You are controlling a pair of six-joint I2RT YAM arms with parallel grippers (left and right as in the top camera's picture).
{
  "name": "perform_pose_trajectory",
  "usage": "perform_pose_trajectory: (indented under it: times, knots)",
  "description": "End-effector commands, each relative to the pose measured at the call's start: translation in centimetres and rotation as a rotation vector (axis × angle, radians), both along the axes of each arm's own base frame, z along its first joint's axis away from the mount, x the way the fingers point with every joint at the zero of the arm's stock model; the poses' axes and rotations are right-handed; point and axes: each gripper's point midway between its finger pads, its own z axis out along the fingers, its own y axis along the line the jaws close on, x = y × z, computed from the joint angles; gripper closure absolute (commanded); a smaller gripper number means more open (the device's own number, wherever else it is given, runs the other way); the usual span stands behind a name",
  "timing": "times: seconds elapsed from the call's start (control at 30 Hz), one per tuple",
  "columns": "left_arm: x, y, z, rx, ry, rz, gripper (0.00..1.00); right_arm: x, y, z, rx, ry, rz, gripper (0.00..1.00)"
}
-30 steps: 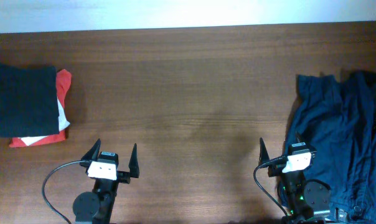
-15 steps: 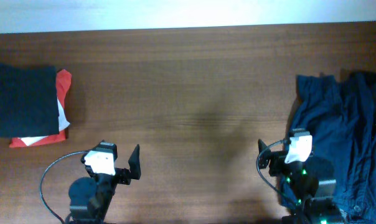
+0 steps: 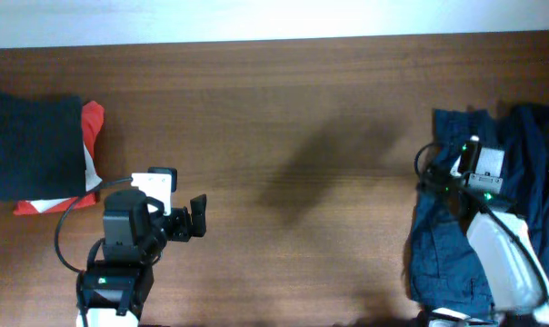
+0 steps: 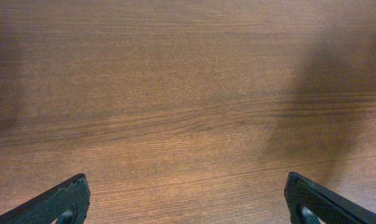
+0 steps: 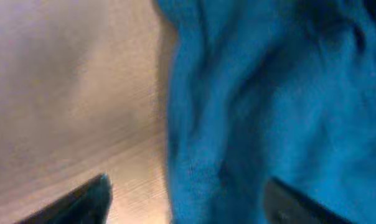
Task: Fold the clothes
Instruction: 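Reach the right gripper into the navy pile and grasp the shorts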
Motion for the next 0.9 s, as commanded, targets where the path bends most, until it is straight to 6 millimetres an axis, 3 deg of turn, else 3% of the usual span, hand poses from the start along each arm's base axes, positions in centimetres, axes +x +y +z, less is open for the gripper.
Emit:
perform_pose_trajectory:
  times: [0.0, 0.13, 0.2, 0.27, 0.37, 0.5, 0.57, 0.6, 0.63, 0.7, 0.77, 0.87]
  knots:
    - [0.3, -0.1, 1.0, -0.014, -0.023, 0.003, 0.01, 2.3, -1.0, -1.4, -0.012, -0.024, -0.023, 0.23]
    - [0.3, -0.2, 1.0, -0.018, -0.02, -0.003, 0.01, 5.4, -1.8, -5.2, 0.029, -0.065, -0.084, 0.25]
    - [0.2, -0.2, 0.9, -0.018, -0.016, -0.003, 0.01, 6.5, -2.1, -5.6, 0.021, -0.1, -0.084, 0.27]
    - [0.2, -0.2, 0.9, -0.018, -0.016, -0.003, 0.01, 7.8, -2.4, -4.9, 0.006, -0.162, -0.085, 0.4]
    - [0.2, -0.2, 0.9, -0.018, -0.017, -0.003, 0.01, 7.4, -3.4, -4.9, -0.037, -0.151, -0.122, 0.47]
    - [0.2, -0.2, 0.9, -0.018, -0.016, -0.003, 0.01, 6.5, -3.9, -5.5, -0.064, -0.11, -0.149, 0.43]
    - [0.2, -0.2, 0.9, -0.018, -0.017, -0.003, 0.01, 6.0, -3.9, -7.1, -0.06, -0.063, -0.151, 0.43]
    - [0.2, -0.2, 0.9, -0.018, -0.017, -0.003, 0.01, 5.9, -3.8, -7.6, -0.058, -0.052, -0.151, 0.51]
    - [0.2, -0.2, 0.9, -0.018, -0.017, -0.003, 0.01, 6.2, -3.9, -7.3, -0.06, -0.068, -0.151, 0.75]
    - [0.2, -0.2, 0.9, -0.018, -0.017, -0.003, 0.01, 6.4, -4.0, -7.1, -0.062, -0.077, -0.152, 0.96]
    - [0.2, -0.2, 0.9, -0.018, -0.017, -0.003, 0.01, 7.0, -4.2, -5.3, -0.07, -0.122, -0.153, 0.96]
    - [0.2, -0.2, 0.9, -0.018, -0.016, -0.003, 0.01, 7.4, -6.7, 1.6, -0.093, -0.226, -0.211, 0.96]
